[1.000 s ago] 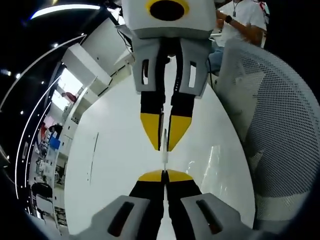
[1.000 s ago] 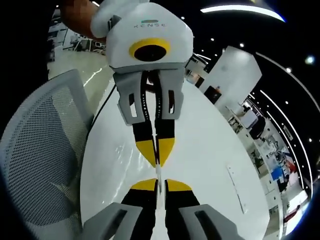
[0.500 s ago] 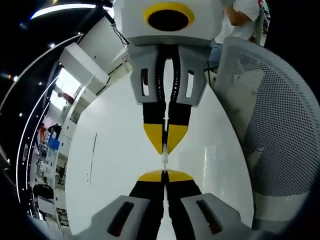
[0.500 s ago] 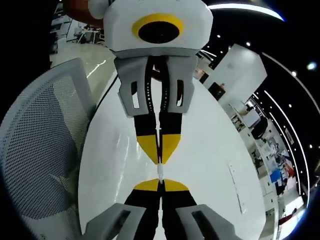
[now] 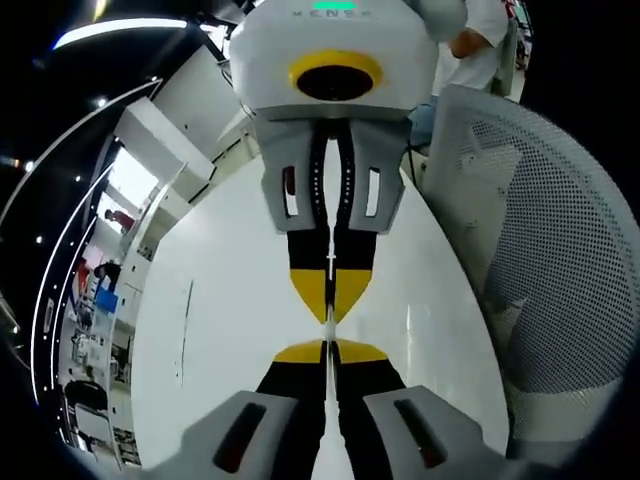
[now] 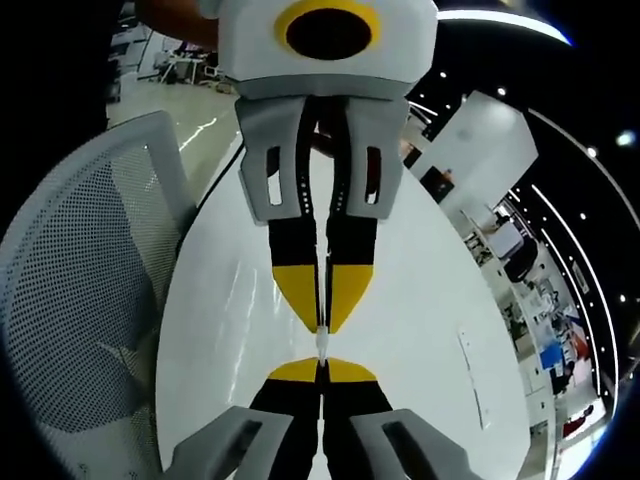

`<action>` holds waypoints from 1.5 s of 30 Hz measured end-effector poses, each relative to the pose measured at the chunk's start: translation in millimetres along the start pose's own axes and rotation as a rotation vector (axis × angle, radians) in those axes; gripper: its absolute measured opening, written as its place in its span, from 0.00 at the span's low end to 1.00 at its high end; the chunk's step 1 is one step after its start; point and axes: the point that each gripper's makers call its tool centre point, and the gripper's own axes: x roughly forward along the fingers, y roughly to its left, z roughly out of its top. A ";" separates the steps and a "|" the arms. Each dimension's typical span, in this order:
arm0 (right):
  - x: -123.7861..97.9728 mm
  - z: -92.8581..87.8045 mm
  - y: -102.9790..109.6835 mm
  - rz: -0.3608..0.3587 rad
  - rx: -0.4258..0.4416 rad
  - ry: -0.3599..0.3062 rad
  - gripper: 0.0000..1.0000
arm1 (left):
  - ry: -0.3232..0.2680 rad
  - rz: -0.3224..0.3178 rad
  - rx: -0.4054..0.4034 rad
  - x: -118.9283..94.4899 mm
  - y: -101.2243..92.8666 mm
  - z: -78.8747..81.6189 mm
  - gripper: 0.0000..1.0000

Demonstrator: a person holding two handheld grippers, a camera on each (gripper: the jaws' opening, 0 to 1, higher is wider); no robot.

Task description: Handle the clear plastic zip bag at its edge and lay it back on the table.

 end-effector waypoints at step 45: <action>-1.0 -4.0 4.6 0.021 0.078 0.038 0.00 | -0.017 -0.025 0.007 12.2 -4.6 8.7 0.00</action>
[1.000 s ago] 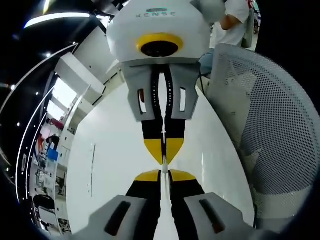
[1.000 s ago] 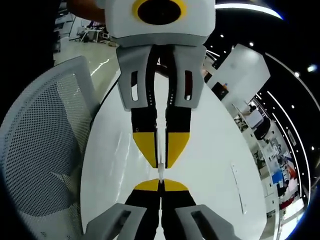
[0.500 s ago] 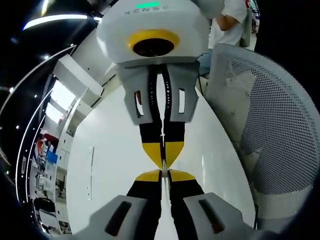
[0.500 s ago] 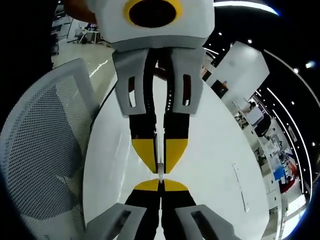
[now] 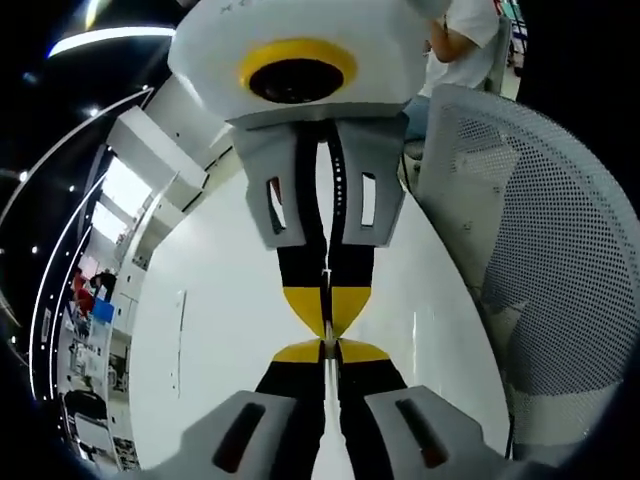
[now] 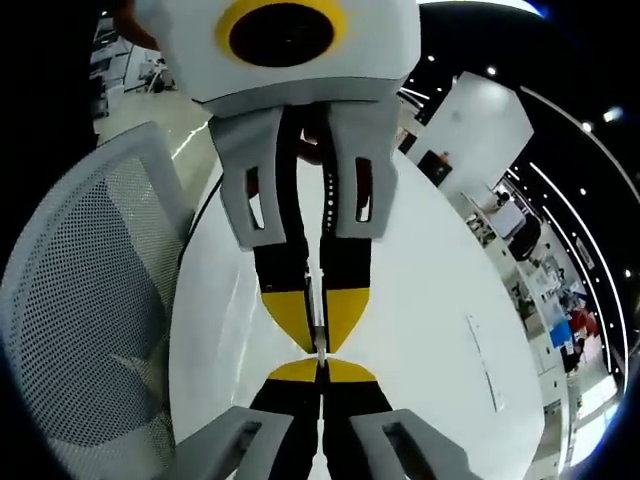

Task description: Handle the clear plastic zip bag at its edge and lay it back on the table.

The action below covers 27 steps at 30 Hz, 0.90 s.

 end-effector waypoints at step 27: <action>0.9 1.9 2.3 0.007 -0.010 -0.019 0.00 | 0.026 -0.040 -0.056 -0.7 -4.9 -10.4 0.00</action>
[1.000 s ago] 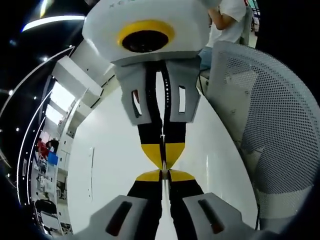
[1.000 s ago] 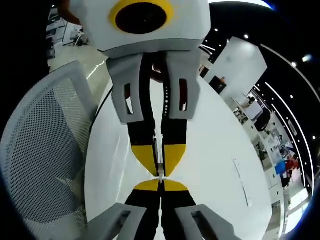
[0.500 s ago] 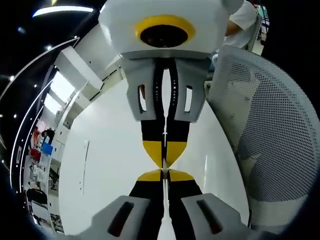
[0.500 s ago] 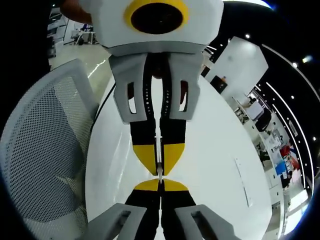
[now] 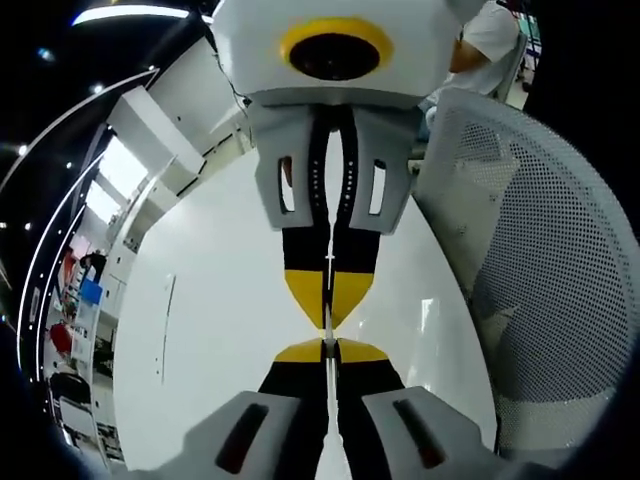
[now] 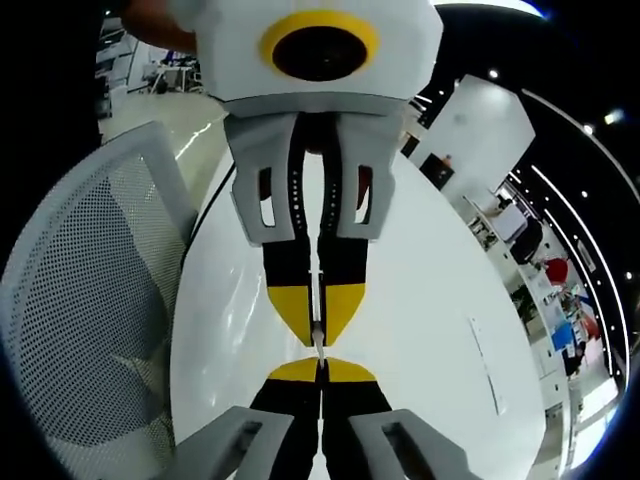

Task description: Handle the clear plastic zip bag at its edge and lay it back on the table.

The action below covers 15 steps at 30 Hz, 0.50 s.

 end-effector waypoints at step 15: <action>0.5 -1.2 6.8 0.024 -0.057 0.023 0.00 | 0.015 -0.008 -0.004 0.4 -3.4 1.3 0.00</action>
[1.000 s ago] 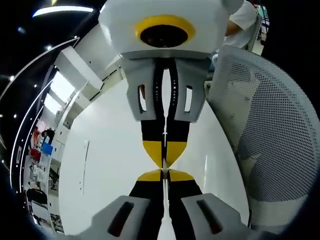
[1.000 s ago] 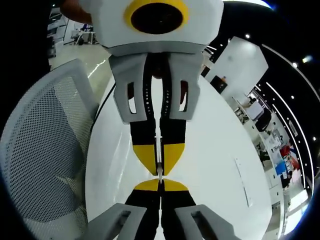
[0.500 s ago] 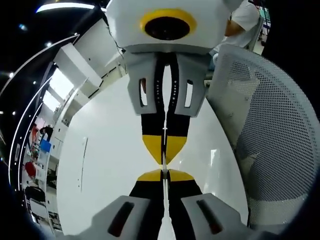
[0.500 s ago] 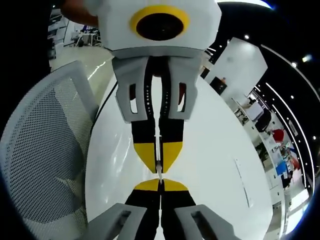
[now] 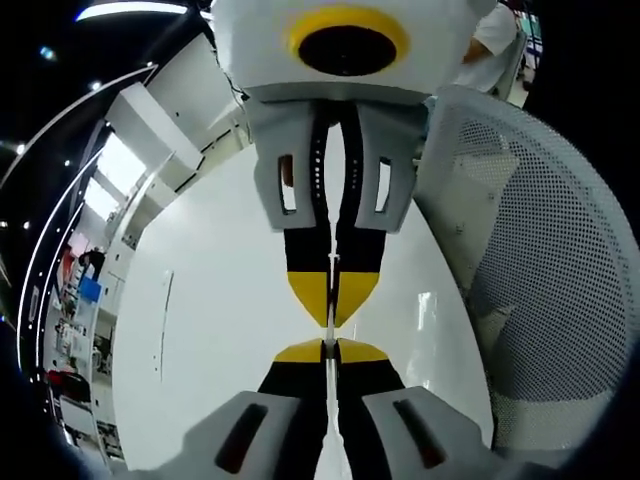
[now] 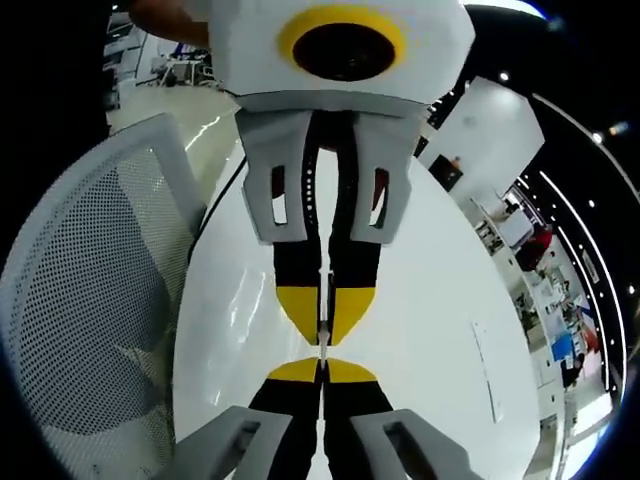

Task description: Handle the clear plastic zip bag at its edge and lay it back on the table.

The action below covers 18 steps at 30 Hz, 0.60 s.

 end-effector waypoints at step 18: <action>-1.6 5.5 -4.9 -0.034 0.033 -0.002 0.00 | 0.006 -0.007 -0.007 5.1 1.9 1.4 0.00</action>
